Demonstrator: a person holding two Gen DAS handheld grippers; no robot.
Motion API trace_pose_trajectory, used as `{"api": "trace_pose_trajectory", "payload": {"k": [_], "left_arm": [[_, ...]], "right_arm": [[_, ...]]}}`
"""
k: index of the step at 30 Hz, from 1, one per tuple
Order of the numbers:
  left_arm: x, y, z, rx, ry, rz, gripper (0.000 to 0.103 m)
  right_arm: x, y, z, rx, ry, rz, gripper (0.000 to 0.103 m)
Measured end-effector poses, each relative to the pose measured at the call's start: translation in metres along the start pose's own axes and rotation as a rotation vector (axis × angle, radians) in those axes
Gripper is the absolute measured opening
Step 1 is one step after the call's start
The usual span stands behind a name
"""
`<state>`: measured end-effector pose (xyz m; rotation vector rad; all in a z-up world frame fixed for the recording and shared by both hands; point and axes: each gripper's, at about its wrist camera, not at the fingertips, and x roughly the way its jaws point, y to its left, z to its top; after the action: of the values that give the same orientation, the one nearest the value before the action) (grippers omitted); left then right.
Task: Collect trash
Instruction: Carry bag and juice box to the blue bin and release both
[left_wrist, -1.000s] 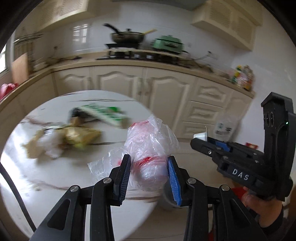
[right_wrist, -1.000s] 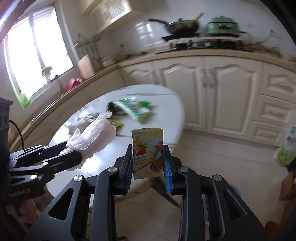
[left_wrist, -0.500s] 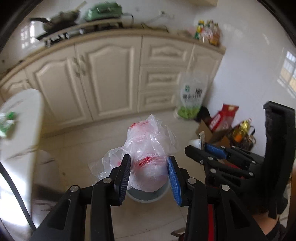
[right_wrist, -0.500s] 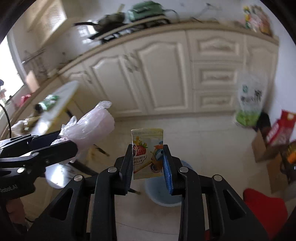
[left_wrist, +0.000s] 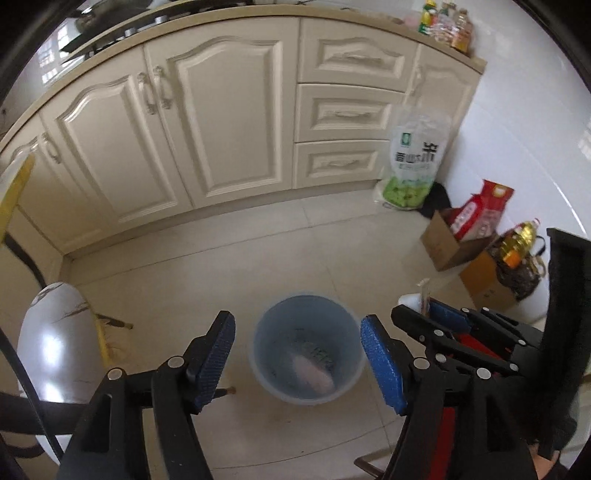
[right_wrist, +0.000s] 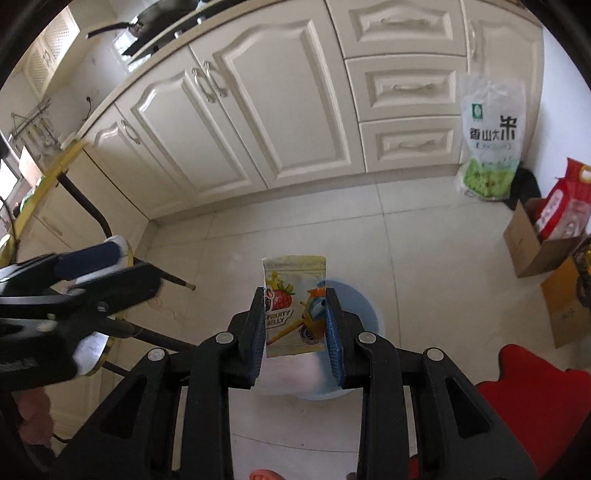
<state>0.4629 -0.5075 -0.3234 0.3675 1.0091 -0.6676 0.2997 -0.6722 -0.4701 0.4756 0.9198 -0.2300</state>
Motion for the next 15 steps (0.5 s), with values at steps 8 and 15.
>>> {"api": "trace_pose_trajectory", "payload": {"k": [8,15], "left_arm": [[-0.061,-0.003,-0.021,0.006,-0.106,0.089,0.069],[-0.146,0.004,-0.055,-0.024,-0.235,0.088,0.072]], "right_arm": [[0.018,0.022,0.008,-0.007,-0.007,0.007,0.043],[-0.032,0.051,0.009,-0.030,-0.060,0.016,0.060]]}}
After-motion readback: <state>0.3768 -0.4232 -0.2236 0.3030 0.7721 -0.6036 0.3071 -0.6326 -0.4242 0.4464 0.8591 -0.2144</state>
